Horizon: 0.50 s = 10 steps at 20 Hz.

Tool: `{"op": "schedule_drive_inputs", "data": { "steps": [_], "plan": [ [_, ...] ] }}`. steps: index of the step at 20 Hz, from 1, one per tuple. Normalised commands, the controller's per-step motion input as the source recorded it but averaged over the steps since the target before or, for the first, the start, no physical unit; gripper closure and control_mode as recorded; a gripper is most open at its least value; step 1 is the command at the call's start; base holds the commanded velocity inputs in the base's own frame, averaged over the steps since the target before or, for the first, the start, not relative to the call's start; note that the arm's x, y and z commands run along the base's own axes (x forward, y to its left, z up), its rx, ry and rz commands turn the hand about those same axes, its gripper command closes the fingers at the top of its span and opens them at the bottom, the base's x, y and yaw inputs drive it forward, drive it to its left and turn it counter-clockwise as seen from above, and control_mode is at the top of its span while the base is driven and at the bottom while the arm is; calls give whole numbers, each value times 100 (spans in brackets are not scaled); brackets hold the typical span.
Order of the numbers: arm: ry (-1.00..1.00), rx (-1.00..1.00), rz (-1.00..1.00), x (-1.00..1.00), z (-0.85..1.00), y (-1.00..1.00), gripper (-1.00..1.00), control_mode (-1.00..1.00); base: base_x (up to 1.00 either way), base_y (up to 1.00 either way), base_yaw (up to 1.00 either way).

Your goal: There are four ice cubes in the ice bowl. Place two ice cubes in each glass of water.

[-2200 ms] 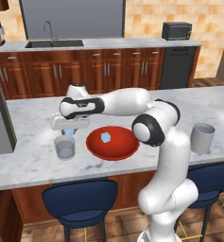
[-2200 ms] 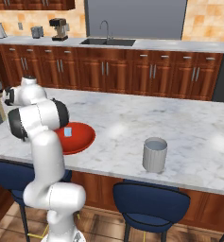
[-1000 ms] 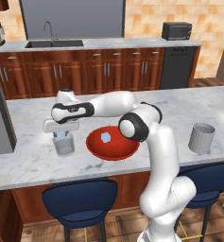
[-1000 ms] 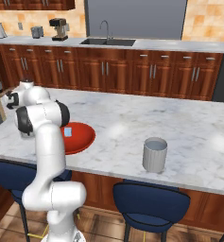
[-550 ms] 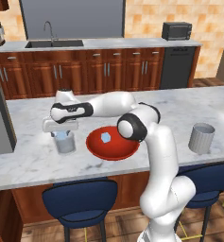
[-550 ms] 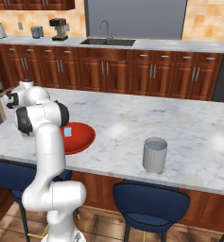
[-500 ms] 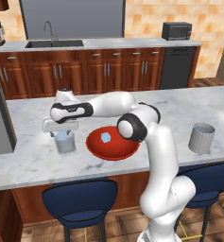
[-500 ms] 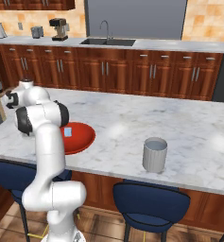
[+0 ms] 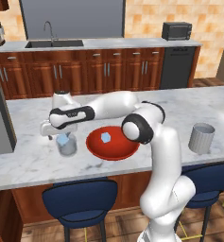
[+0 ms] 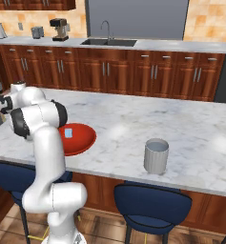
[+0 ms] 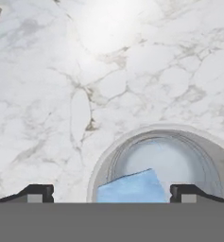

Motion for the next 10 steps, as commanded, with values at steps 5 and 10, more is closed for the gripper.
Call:
{"op": "schedule_drive_inputs", "data": {
  "steps": [5, 10],
  "plan": [
    [-3, 2, 0, -35, 3, -42, -100, -100, 0, 0, 0],
    [-11, 10, 0, -1, 18, -58, -100, -100, 0, 0, 0]
  ]
}}
